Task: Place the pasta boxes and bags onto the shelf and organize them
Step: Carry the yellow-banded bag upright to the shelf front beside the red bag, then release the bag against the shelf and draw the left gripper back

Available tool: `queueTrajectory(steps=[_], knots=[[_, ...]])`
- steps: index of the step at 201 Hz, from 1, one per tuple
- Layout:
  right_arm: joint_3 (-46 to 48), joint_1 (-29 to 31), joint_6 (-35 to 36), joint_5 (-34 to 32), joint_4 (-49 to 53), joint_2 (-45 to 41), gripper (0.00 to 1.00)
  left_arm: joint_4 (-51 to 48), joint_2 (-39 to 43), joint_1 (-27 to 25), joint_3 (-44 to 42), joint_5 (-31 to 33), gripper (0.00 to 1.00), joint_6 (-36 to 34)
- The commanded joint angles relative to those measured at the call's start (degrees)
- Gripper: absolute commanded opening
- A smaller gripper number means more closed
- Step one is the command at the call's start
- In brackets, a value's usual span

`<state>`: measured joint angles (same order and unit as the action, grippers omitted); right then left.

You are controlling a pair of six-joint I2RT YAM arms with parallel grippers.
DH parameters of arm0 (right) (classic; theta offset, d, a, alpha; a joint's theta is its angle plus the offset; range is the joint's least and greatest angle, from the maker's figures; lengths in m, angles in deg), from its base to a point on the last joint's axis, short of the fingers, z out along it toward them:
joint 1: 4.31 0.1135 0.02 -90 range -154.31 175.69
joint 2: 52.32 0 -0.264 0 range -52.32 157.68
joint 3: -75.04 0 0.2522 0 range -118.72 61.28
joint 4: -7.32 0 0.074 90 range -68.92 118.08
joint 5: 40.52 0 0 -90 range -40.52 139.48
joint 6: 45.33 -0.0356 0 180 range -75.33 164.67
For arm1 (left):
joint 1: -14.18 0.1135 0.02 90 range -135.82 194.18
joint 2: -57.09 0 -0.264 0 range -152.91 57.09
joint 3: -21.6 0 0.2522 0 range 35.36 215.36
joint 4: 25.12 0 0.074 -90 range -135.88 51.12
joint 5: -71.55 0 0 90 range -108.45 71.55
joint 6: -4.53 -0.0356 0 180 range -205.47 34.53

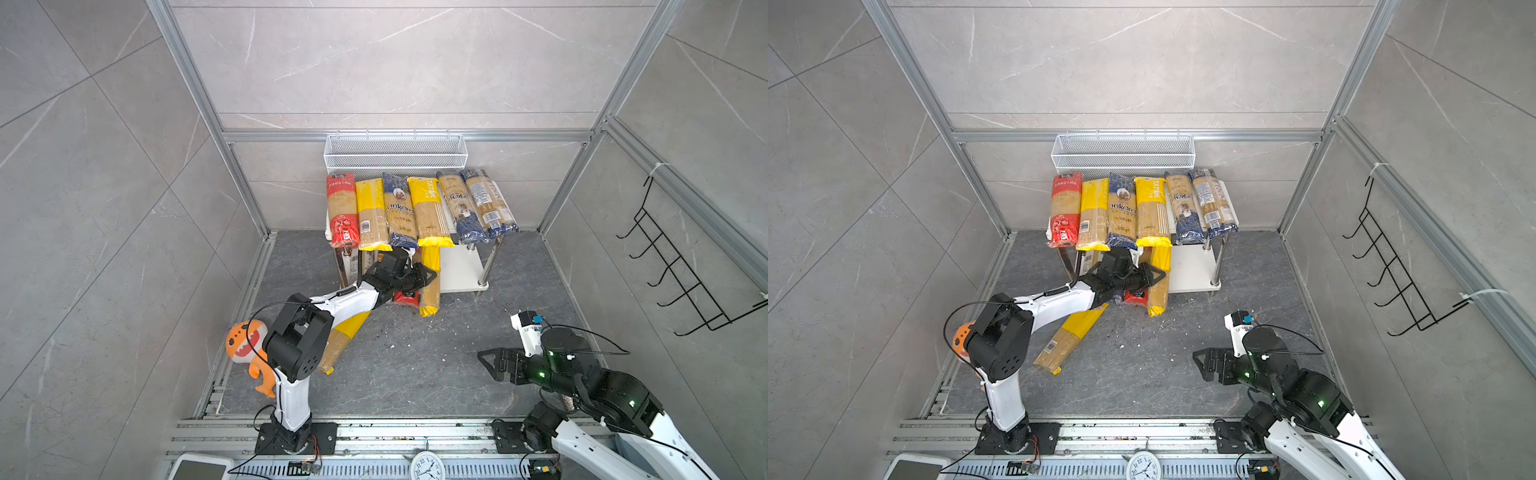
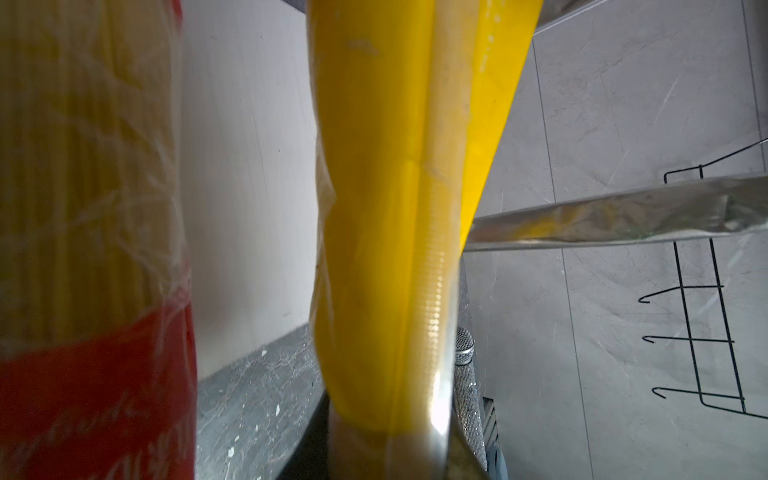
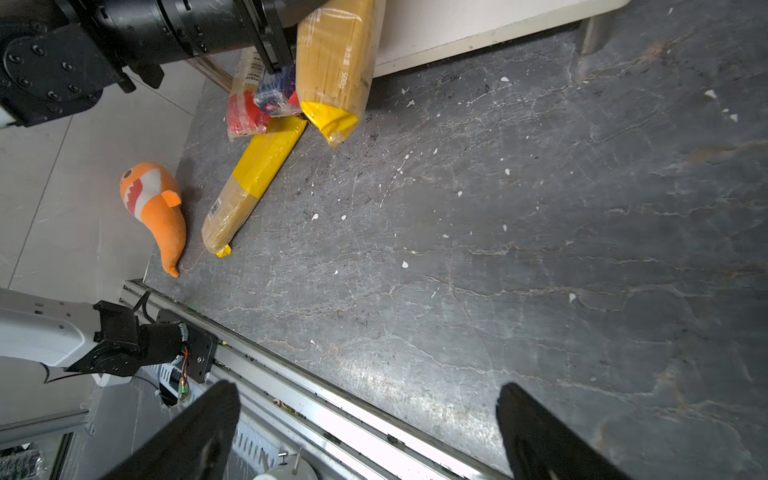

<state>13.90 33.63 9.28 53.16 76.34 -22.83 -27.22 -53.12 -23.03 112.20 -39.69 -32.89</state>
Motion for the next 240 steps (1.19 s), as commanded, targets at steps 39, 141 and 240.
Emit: queueTrajectory(steps=[39,141,240], knots=[[-2.6,0.3,-0.7,-3.6,0.0,2.1,1.00,11.8,-6.1,4.4,11.2,-6.9,0.00,2.8],[-4.1,0.3,-1.4,-6.5,2.5,2.1,1.00,12.7,-8.9,5.0,12.3,-9.0,1.00,5.7],[-5.1,0.3,-1.4,-6.6,4.1,1.0,1.00,12.8,0.3,1.7,1.4,-8.1,1.00,5.4]])
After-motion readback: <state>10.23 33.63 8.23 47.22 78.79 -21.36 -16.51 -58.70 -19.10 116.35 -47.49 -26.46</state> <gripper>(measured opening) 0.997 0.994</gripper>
